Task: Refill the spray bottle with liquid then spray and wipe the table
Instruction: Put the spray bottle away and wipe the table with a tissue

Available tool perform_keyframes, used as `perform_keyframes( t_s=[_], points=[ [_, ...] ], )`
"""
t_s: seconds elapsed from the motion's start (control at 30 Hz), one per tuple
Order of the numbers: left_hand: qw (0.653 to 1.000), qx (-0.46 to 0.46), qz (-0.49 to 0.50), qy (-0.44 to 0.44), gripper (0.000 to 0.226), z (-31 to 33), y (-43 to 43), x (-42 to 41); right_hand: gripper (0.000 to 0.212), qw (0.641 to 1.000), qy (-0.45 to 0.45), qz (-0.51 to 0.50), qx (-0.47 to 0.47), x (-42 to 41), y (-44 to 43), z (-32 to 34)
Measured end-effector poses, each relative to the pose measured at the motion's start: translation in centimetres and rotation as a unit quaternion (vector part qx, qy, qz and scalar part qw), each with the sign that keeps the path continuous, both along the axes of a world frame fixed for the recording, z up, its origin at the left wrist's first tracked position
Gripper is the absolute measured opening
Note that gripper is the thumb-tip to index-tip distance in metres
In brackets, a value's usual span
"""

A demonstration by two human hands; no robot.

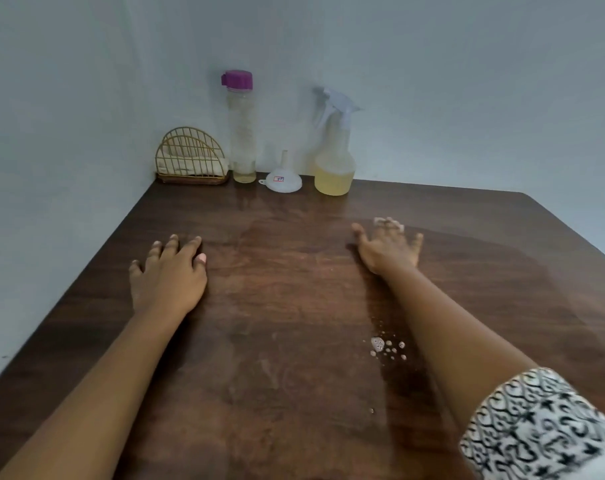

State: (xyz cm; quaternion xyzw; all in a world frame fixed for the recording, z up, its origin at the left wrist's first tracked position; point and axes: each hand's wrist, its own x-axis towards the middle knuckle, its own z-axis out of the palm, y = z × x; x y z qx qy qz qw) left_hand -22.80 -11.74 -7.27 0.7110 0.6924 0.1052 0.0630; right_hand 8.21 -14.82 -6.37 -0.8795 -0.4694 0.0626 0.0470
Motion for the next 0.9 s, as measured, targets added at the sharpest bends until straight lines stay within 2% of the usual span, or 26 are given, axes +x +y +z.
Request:
perform_keyframes(
  t_s=[0.07, 0.13, 0.23, 0.3, 0.4, 0.47, 0.53, 0.63, 0.73, 0.83, 0.9],
  points=[
    [1.0, 0.005, 0.009, -0.013, 0.046, 0.1, -0.1, 0.1, 0.086, 1.0, -0.004, -0.024, -0.015, 0.1, 0.0, 0.1],
    [0.999, 0.019, 0.018, -0.035, 0.044, 0.2, -0.2, 0.1, 0.087, 1.0, -0.017, -0.006, -0.005, -3.1, 1.2, -0.2],
    [0.996, 0.033, 0.041, -0.071, 0.044, 0.3, -0.2, -0.2, 0.084, 0.992, 0.0, 0.119, 0.03, -11.8, 3.7, -0.7],
    [0.997, 0.021, 0.054, -0.046, 0.044, 0.3, -0.2, -0.4, 0.083, 0.98, 0.019, 0.198, 0.025, -17.0, 4.2, -0.5],
    [0.998, -0.008, 0.053, -0.011, 0.047, 0.2, -0.2, -0.5, 0.08, 0.973, 0.026, 0.228, 0.006, -18.1, 3.5, -0.6],
    [0.999, -0.014, 0.046, -0.01, 0.048, 0.2, -0.2, -0.6, 0.079, 0.98, 0.015, 0.198, 0.023, -14.7, 2.3, -0.8],
    [0.999, -0.018, 0.042, -0.012, 0.049, 0.2, -0.2, -0.5, 0.079, 0.991, 0.001, 0.127, 0.034, -9.7, 0.4, -0.7],
    [0.999, -0.026, 0.036, -0.011, 0.05, 0.4, -0.5, -0.4, 0.083, 1.0, -0.001, 0.011, -0.011, -3.9, -2.8, 0.1],
    [0.999, -0.022, 0.021, -0.036, 0.048, 0.6, -0.9, -0.4, 0.086, 0.999, -0.007, -0.021, -0.028, -5.2, -3.3, 0.1],
    [0.986, -0.015, 0.01, -0.165, 0.041, 0.9, -1.4, -1.5, 0.085, 0.996, -0.008, 0.09, 0.001, -12.8, -2.4, -0.4],
    [0.981, -0.011, 0.0, -0.193, 0.041, 1.0, -2.5, -2.5, 0.083, 0.981, 0.006, 0.194, 0.017, -18.5, -3.1, -0.5]
  ],
)
